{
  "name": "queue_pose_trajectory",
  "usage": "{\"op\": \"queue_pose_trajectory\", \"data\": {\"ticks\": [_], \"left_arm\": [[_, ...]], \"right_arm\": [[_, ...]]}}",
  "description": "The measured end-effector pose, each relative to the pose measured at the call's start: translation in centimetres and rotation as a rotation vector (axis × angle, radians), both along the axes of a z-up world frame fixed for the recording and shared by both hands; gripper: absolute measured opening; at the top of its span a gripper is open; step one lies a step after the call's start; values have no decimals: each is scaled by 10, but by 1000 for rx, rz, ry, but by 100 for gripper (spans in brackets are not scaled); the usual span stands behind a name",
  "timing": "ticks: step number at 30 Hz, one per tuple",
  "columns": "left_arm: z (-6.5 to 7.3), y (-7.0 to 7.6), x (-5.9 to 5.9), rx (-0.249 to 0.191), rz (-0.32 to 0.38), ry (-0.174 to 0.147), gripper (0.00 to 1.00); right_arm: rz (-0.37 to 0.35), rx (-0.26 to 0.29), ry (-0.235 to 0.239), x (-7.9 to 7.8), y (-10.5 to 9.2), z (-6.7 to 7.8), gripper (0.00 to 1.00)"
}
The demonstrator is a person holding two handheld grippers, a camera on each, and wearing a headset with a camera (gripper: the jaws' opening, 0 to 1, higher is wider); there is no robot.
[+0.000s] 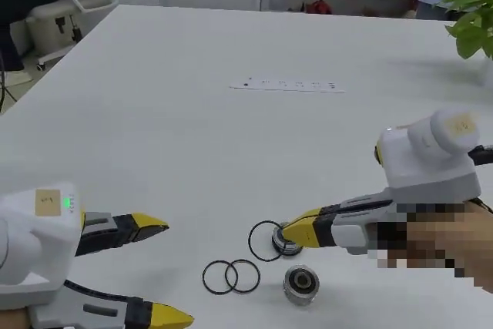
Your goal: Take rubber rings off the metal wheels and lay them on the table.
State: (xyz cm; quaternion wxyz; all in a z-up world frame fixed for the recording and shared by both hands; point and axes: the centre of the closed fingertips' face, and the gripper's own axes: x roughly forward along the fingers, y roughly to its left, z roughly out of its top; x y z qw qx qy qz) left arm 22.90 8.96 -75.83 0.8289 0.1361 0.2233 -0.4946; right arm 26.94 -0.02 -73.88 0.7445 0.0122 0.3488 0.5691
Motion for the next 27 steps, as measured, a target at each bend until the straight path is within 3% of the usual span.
{"op": "queue_pose_trajectory", "data": {"ticks": [16,27], "left_arm": [[-3,4,-5,-17,28,12,69],[-4,5,-4,-19,39,16,69]], "right_arm": [[87,-114,13,-6,10,-37,0],[61,-176,34,0,4,-56,0]]}}
